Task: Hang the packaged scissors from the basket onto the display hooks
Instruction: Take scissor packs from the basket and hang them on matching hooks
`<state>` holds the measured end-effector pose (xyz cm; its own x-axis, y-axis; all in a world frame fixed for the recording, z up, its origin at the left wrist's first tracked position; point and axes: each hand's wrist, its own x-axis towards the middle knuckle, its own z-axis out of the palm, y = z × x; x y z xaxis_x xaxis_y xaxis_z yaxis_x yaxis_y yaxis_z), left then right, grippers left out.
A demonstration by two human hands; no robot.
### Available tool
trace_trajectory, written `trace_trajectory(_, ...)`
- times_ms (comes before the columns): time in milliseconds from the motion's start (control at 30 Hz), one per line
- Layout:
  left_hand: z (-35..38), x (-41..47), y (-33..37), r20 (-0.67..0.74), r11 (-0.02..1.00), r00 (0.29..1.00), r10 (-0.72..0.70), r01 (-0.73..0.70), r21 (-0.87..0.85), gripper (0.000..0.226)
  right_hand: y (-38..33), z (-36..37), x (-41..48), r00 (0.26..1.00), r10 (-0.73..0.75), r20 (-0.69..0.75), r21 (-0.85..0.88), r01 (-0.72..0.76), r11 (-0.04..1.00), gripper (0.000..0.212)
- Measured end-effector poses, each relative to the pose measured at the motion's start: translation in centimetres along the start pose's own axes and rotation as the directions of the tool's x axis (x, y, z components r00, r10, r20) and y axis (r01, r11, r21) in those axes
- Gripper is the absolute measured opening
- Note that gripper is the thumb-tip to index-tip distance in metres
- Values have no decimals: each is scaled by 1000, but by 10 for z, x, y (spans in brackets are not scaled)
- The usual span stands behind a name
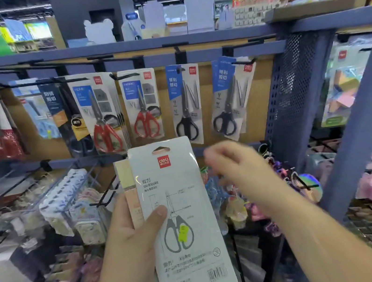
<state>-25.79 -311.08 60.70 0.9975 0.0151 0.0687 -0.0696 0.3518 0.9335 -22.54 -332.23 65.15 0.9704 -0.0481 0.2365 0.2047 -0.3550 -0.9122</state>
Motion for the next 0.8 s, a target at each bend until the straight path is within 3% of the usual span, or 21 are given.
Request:
trace_trajectory(33, 0, -1, 0, 1, 1000, 1000, -4, 4, -5, 35, 3, 13, -23, 993, 7, 115, 1, -7, 1000, 23)
trace_trajectory(100, 2, -4, -2, -8, 1000, 1000, -9, 9, 14, 34, 14, 33, -52, 982, 54, 183, 93, -72, 993, 26)
trace_trajectory(400, -2, -13, -19, -69, 980, 998, 15, -1, 198, 26, 34, 20, -72, 977, 176, -121, 307, -132, 942, 23)
trace_trajectory(467, -5, -16, -19, -74, 980, 997, 15, 0, 201, 30, 33, 17, -74, 972, 130, -196, 256, -78, 964, 24)
trace_trajectory(567, -3, -22, -17, -74, 970, 997, 37, -18, 244, 34, 31, 23, -77, 967, 31, -253, 28, -25, 999, 24)
trace_trajectory(700, 7, -30, -17, -53, 943, 991, 122, -99, 319, 48, 24, 49, -83, 973, -96, -211, -210, 51, 976, 13)
trace_trajectory(800, 14, -34, -18, -44, 940, 984, 172, -150, 308, 40, 22, 68, -86, 982, -132, -136, -214, 101, 972, 8)
